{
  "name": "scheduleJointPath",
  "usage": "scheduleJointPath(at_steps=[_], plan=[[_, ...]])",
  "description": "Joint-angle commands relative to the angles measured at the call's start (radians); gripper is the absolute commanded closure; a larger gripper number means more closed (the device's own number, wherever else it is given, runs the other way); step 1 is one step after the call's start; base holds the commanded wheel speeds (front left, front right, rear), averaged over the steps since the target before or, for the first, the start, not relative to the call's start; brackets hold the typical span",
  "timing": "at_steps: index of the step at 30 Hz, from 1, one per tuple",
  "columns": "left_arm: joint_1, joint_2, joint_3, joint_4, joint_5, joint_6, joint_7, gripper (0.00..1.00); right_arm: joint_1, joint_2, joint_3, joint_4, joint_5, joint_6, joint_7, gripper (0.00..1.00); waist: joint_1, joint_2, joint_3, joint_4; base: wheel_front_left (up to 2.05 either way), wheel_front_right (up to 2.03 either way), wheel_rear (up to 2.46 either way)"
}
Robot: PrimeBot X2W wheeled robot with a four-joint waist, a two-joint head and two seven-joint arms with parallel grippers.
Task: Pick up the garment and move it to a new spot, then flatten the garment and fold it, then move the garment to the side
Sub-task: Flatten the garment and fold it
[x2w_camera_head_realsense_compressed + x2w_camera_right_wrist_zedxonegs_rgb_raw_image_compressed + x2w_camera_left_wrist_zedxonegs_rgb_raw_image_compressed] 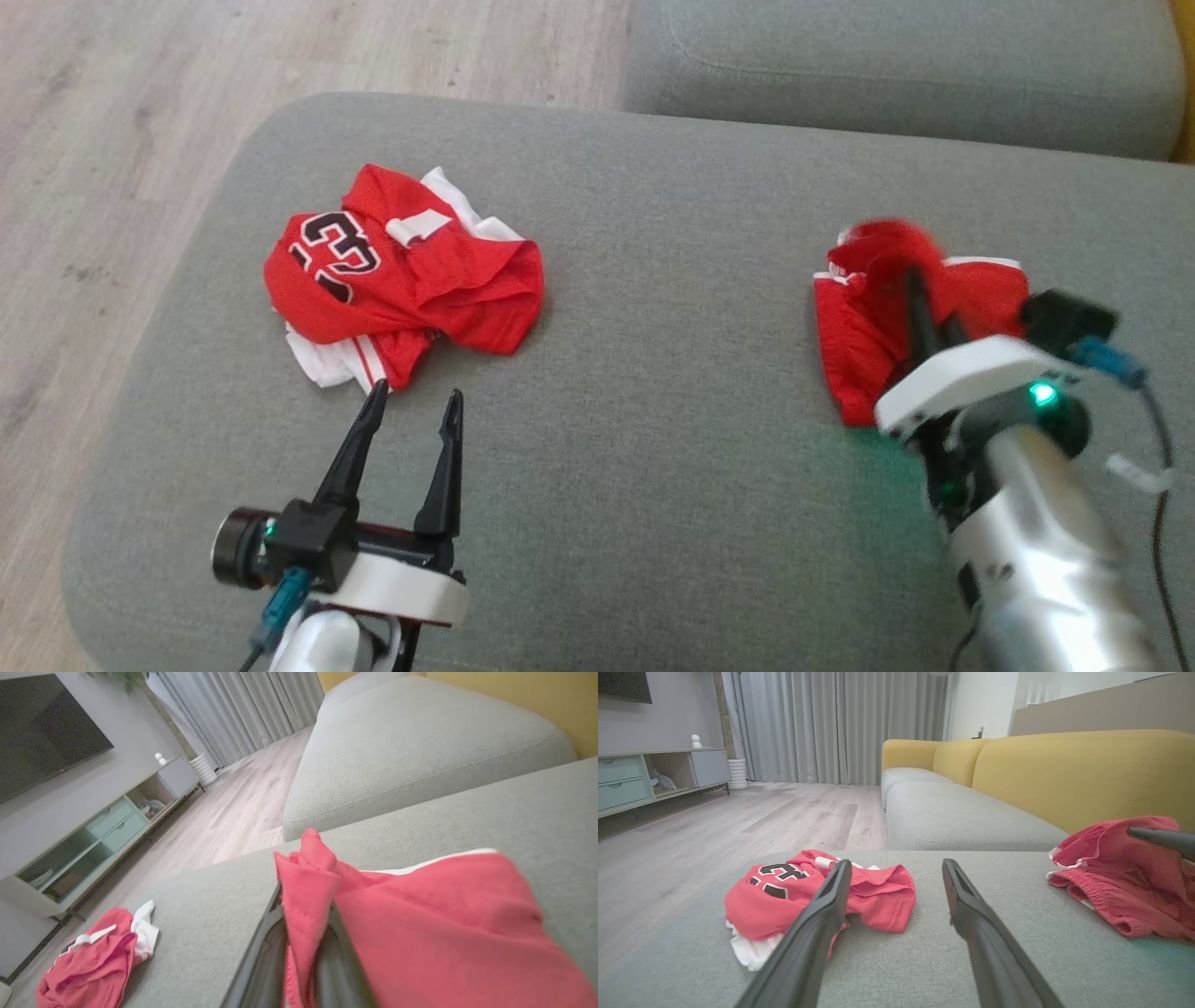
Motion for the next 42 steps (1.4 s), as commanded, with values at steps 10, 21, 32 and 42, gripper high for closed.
scheduleJointPath(at_steps=[10,21,32,42], plan=[[-0.008,0.014,0.059,-0.039,-0.001,0.01,-0.005,0.0,0.053,-0.008,0.241,0.014,-0.076,0.007,0.03,1.0,0.0,0.0,-0.02,-0.009,0.0,0.0,0.0],[-0.016,0.011,0.055,-0.05,-0.005,0.006,-0.005,0.0,0.033,-0.01,0.148,0.076,-0.269,0.007,-0.084,0.0,0.0,0.0,-0.011,-0.077,0.0,0.0,0.0],[-0.024,0.006,0.041,-0.068,-0.016,-0.002,-0.005,0.0,0.185,0.011,-0.115,-0.225,-0.44,0.007,-0.138,0.0,0.0,0.0,-0.008,-0.156,0.0,0.0,0.0],[-0.036,0.003,0.014,-0.07,-0.027,-0.009,-0.005,0.0,0.319,0.011,-0.118,-0.437,-0.375,0.007,-0.139,0.0,0.0,0.0,0.022,-0.183,0.0,0.0,0.0]])
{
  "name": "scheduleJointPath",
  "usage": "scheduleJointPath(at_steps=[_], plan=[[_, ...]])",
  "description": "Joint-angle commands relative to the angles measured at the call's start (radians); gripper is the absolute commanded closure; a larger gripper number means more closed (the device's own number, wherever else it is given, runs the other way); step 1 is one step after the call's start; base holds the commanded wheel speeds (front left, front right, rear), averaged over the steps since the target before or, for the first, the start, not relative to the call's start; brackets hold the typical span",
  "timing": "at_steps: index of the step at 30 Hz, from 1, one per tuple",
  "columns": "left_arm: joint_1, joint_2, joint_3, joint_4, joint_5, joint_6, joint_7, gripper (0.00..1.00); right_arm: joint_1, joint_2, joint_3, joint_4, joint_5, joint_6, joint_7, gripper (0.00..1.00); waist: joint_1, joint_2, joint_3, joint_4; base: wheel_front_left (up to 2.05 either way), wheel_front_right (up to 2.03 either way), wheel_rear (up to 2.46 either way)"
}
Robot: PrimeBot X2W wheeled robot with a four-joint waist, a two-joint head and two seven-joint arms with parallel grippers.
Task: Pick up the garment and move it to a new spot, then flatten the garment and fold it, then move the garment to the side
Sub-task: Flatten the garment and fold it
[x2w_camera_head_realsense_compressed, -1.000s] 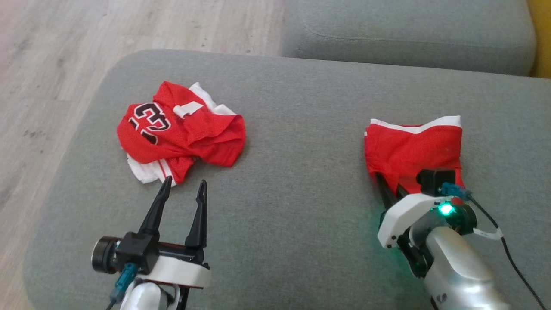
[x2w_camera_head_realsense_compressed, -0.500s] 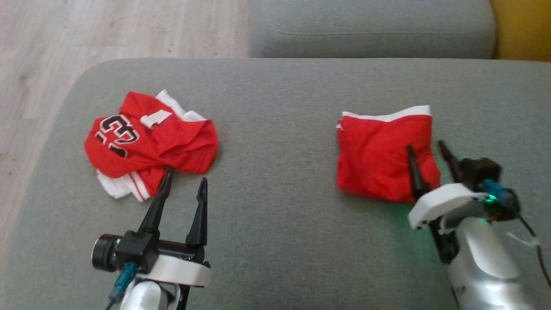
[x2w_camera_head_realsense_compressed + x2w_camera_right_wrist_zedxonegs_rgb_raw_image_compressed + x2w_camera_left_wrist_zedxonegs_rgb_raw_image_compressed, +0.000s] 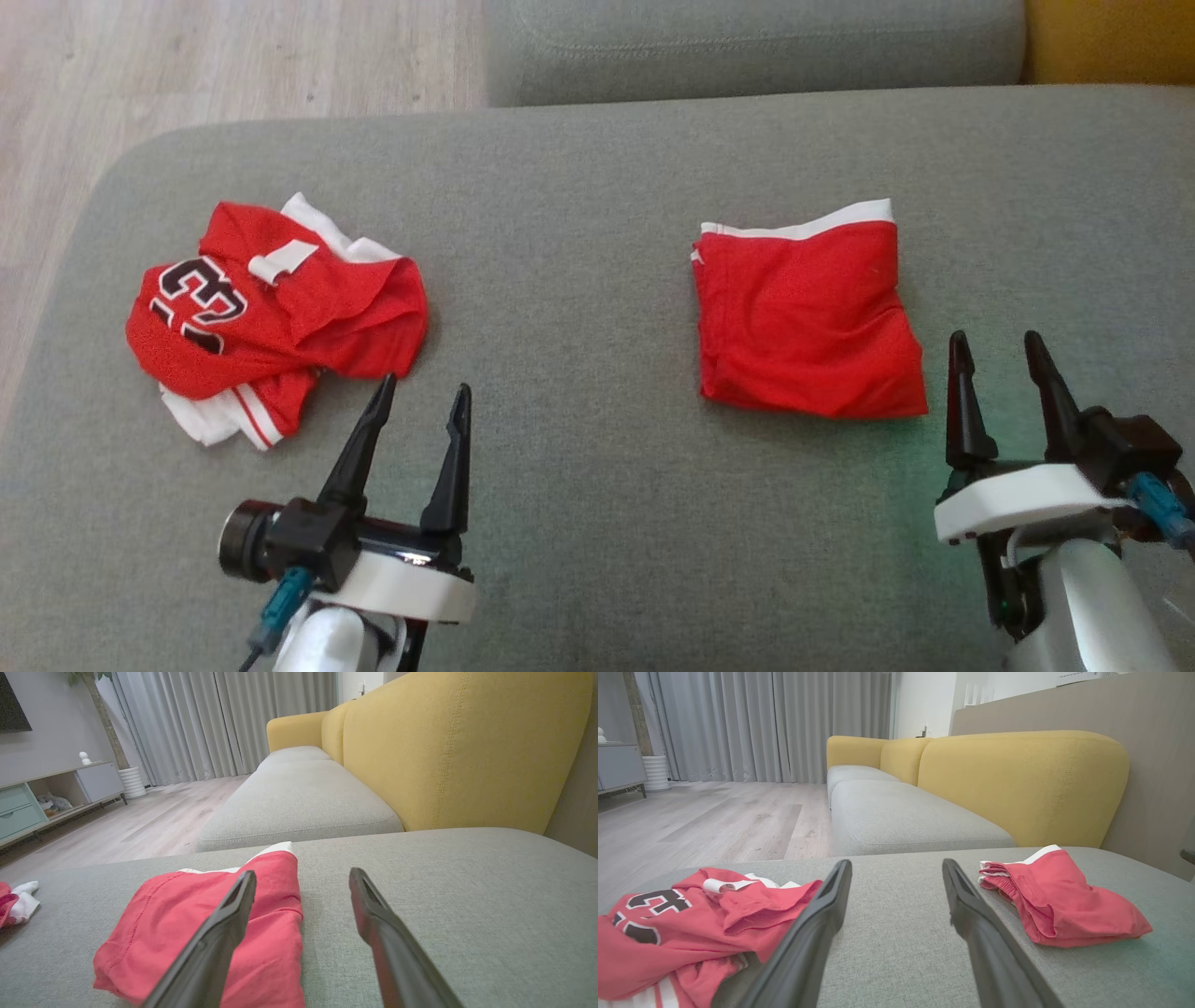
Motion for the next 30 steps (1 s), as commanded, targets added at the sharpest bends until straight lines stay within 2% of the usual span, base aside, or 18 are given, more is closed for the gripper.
scheduleJointPath(at_steps=[1,5,6,7,13,16,19,25,30], plan=[[-0.045,0.002,0.02,-0.038,-0.005,0.0,-0.005,0.0,-0.027,-0.002,0.028,-0.042,-0.002,0.007,-0.013,0.0,0.0,0.0,0.009,0.004,0.0,0.0,0.0],[-0.058,0.001,0.01,-0.041,-0.009,-0.003,-0.005,0.0,-0.054,-0.002,0.029,-0.062,-0.023,0.007,-0.013,0.01,0.0,0.0,0.042,0.027,0.0,0.0,0.0],[-0.063,0.001,0.008,-0.04,-0.01,-0.005,-0.005,0.0,-0.066,-0.002,0.029,-0.066,-0.028,0.007,-0.011,0.8,0.0,0.0,0.052,0.037,0.0,0.0,0.0],[-0.067,0.001,0.005,-0.039,-0.011,-0.006,-0.005,0.0,-0.079,-0.002,0.028,-0.068,-0.037,0.007,-0.004,1.0,0.0,0.0,0.062,0.047,0.0,0.0,0.0],[-0.1,0.0,-0.011,-0.031,-0.019,-0.013,-0.005,0.0,-0.204,-0.002,0.01,-0.026,-0.096,0.007,0.087,1.0,0.0,0.0,0.129,0.132,0.0,0.0,0.0],[-0.119,0.0,-0.02,-0.029,-0.028,-0.015,-0.005,0.0,-0.274,-0.002,-0.004,0.063,-0.13,0.007,0.142,1.0,0.0,0.0,0.155,0.175,0.0,0.0,0.0],[-0.13,0.0,-0.028,-0.027,-0.034,-0.015,-0.005,0.0,-0.324,-0.002,-0.067,0.151,-0.179,0.007,0.171,1.0,0.0,0.0,0.17,0.201,0.0,0.0,0.0],[-0.148,0.0,-0.043,-0.027,-0.042,-0.011,-0.005,0.0,-0.41,-0.002,-0.25,0.295,-0.308,0.007,0.148,1.0,0.0,0.0,0.194,0.235,0.0,0.0,0.0],[-0.15,0.0,-0.044,-0.025,-0.042,-0.009,-0.005,0.0,-0.465,-0.002,-0.292,0.385,-0.374,0.007,0.098,1.0,0.0,0.0,0.198,0.24,0.0,0.0,0.0]])
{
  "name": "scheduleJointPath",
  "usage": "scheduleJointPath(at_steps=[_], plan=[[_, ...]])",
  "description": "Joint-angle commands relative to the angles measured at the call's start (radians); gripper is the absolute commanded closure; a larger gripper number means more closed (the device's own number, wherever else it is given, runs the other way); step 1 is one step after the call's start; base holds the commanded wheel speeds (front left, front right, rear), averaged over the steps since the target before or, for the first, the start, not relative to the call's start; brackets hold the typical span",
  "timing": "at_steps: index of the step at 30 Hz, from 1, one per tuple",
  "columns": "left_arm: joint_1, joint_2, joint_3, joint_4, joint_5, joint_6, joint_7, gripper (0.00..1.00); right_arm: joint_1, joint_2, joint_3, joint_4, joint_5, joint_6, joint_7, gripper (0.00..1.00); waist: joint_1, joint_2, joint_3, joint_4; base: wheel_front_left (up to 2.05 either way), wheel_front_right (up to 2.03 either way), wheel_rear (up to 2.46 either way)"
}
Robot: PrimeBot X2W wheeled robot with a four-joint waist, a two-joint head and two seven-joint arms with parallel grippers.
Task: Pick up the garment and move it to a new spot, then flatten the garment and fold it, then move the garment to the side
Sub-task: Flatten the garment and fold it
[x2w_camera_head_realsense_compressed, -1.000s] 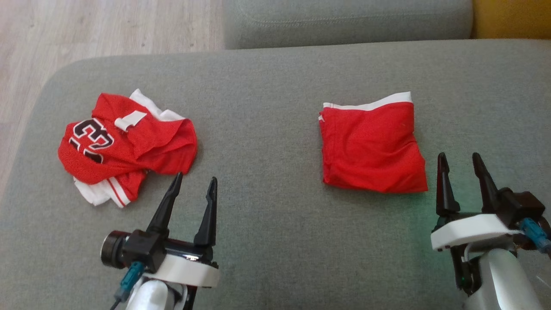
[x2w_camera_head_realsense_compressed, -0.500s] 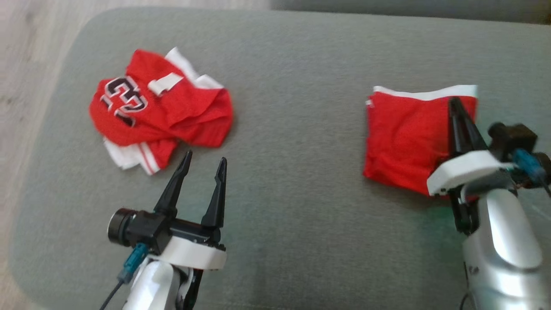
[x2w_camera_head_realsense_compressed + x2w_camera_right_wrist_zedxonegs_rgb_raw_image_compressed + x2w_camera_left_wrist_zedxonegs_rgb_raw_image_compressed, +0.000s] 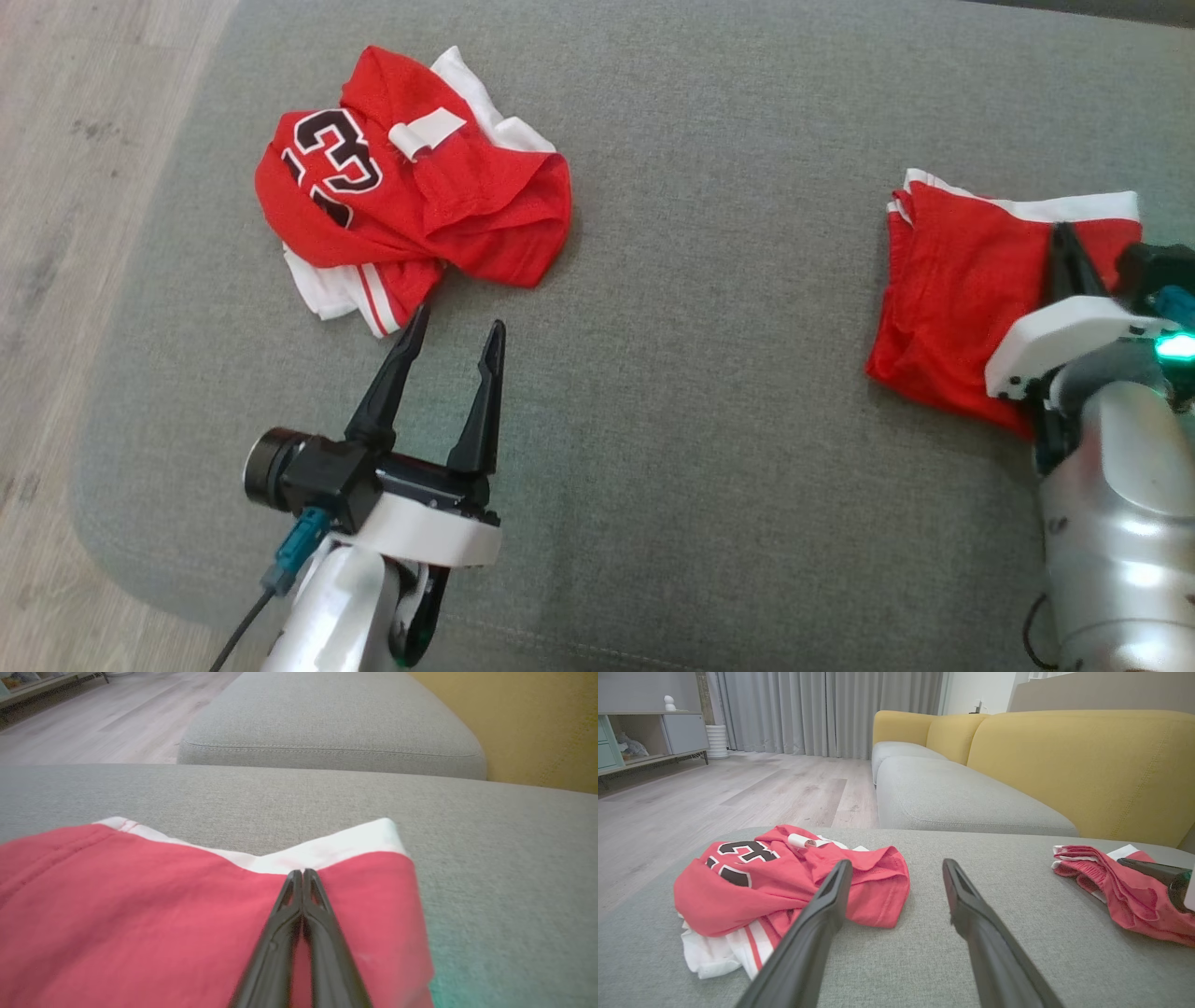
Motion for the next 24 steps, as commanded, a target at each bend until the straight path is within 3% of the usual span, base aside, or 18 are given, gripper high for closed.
scheduleJointPath(at_steps=[1,4,8,11,16,20,24], plan=[[-0.033,0.003,0.023,-0.027,-0.002,0.005,-0.005,0.0,-0.044,-0.001,0.038,-0.008,0.002,0.007,-0.032,1.0,-0.0002,0.0,-0.003,-0.002,0.0,0.0,0.0],[-0.031,0.003,0.025,-0.022,-0.001,0.007,-0.005,0.0,-0.07,-0.001,0.123,0.049,0.054,0.007,-0.079,1.0,-0.0002,0.0,-0.014,-0.008,0.0,0.0,0.0],[-0.031,0.003,0.021,-0.019,-0.003,0.009,-0.005,0.0,-0.078,-0.001,0.323,0.103,0.176,0.007,-0.11,1.0,-0.0002,0.0,-0.025,-0.014,0.0,0.0,0.0],[-0.031,0.003,0.019,-0.02,-0.004,0.011,-0.005,0.0,-0.067,0.0,0.452,0.135,0.24,0.007,-0.102,1.0,-0.0002,0.0,-0.029,-0.017,0.0,0.0,0.0],[-0.032,0.003,0.016,-0.019,-0.006,0.012,-0.005,0.0,-0.057,0.0,0.578,0.171,0.302,0.007,-0.062,1.0,-0.0002,0.0,-0.033,-0.017,0.0,0.0,0.0],[-0.029,0.003,0.024,-0.019,-0.004,0.015,-0.005,0.0,-0.067,0.0,0.562,0.154,0.308,0.007,-0.09,1.0,-0.0002,0.0,-0.038,-0.029,0.0,0.0,0.0],[-0.025,0.003,0.032,-0.022,0.002,0.014,-0.005,0.0,-0.056,0.0,0.421,0.095,0.238,0.007,-0.117,1.0,-0.0002,0.0,-0.045,-0.044,0.0,0.0,0.0]])
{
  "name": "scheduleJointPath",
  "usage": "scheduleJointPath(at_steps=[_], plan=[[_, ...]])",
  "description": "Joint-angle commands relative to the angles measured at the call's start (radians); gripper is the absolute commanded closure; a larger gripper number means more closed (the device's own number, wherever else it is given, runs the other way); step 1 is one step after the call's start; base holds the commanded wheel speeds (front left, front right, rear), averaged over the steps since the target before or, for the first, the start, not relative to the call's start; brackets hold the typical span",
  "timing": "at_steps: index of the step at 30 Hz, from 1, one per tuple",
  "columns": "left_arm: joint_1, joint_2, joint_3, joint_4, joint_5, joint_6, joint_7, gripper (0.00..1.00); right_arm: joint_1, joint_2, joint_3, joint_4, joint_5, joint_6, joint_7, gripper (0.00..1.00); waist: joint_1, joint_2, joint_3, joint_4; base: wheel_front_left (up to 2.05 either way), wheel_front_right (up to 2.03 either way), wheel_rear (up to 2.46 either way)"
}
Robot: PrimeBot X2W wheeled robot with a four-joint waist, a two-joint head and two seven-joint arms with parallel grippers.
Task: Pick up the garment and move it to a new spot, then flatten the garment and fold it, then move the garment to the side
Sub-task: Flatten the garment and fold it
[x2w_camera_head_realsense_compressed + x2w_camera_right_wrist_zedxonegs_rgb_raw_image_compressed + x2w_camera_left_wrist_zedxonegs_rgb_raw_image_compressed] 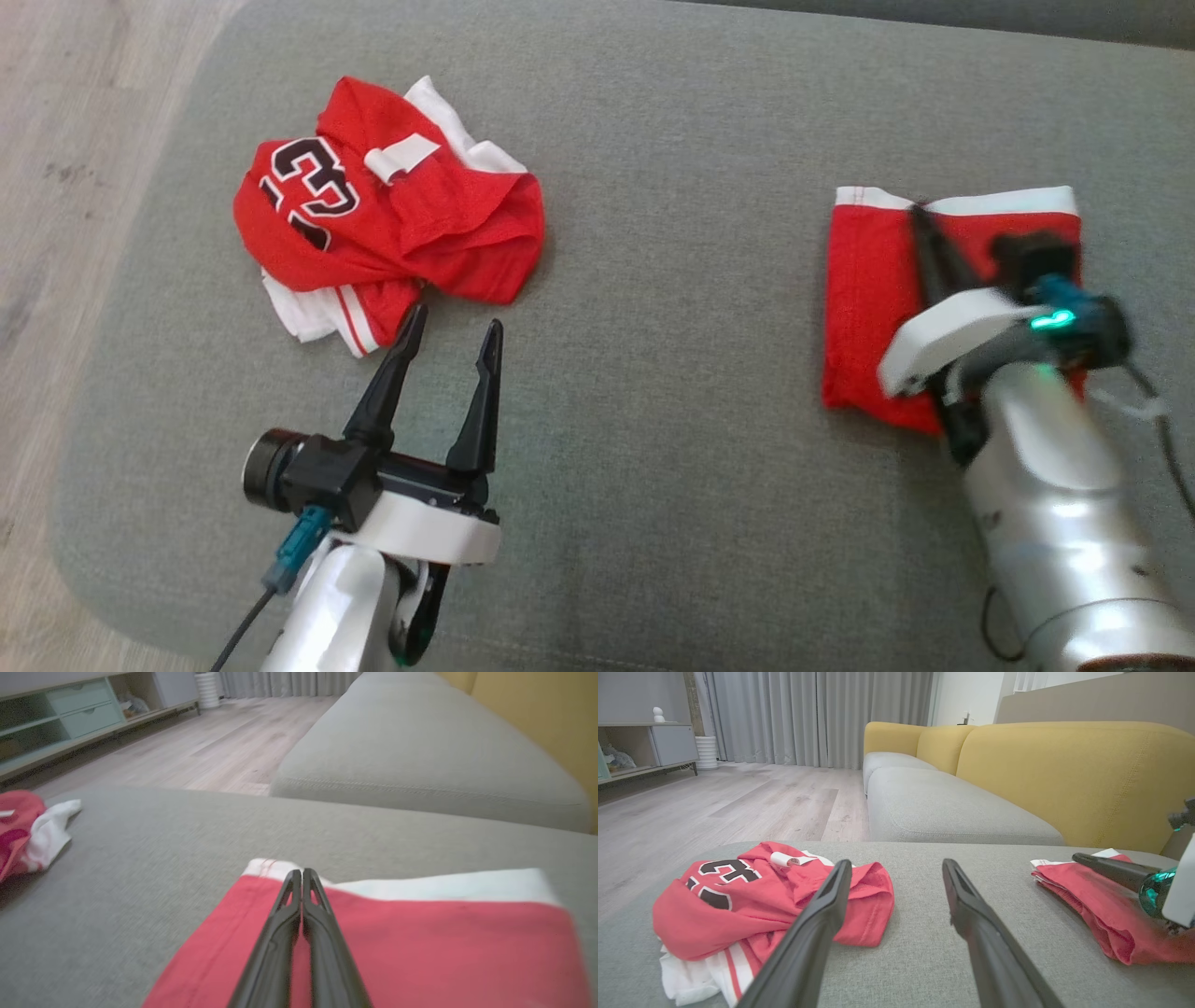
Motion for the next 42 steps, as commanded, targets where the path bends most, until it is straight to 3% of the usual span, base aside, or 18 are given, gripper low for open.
scheduleJointPath(at_steps=[1,9,17,24,29,33,34,35,42], plan=[[-0.02,0.003,0.033,-0.032,0.003,0.003,-0.005,0.0,0.003,0.008,-0.027,-0.054,-0.029,0.007,-0.017,1.0,0.0,0.0,-0.004,-0.006,0.0,0.0,0.0],[-0.022,0.003,0.032,-0.04,0.009,-0.004,-0.005,0.0,0.035,0.008,-0.303,-0.128,-0.196,0.007,-0.019,1.0,0.0,0.0,0.01,-0.01,0.0,0.0,0.0],[-0.025,0.003,0.041,-0.031,0.021,-0.013,-0.005,0.0,-0.009,0.008,-0.403,-0.007,-0.26,0.007,0.018,1.0,0.0,0.0,0.015,-0.001,0.0,0.0,0.0],[-0.007,0.003,0.061,-0.028,0.031,-0.015,-0.005,0.0,-0.016,0.008,-0.31,0.011,-0.165,0.007,-0.021,1.0,0.0,0.0,-0.034,-0.041,0.0,0.0,0.0],[0.014,0.003,0.074,-0.025,0.042,-0.013,-0.005,0.0,0.099,0.008,-0.13,-0.191,0.02,0.007,-0.022,1.0,0.0,0.0,-0.083,-0.091,0.0,0.0,0.0],[0.031,0.003,0.086,-0.022,0.043,-0.011,-0.005,0.0,0.205,0.008,-0.079,-0.317,0.088,0.007,-0.022,1.0,0.0,0.0,-0.113,-0.125,0.0,0.0,0.0],[0.038,0.003,0.09,-0.021,0.042,-0.011,-0.005,0.0,0.241,0.008,-0.068,-0.356,0.1,0.007,-0.022,0.63,0.0,0.0,-0.121,-0.134,0.0,0.0,0.0],[0.045,0.003,0.093,-0.019,0.042,-0.01,-0.005,0.0,0.276,0.008,-0.055,-0.391,0.108,0.007,-0.022,0.0,0.0,0.0,-0.129,-0.143,0.0,0.0,0.0],[0.092,0.003,0.106,-0.009,0.035,-0.006,-0.005,0.0,0.477,0.008,0.0,-0.548,0.146,0.007,-0.022,0.0,0.0,0.0,-0.17,-0.181,0.0,0.0,0.0]])
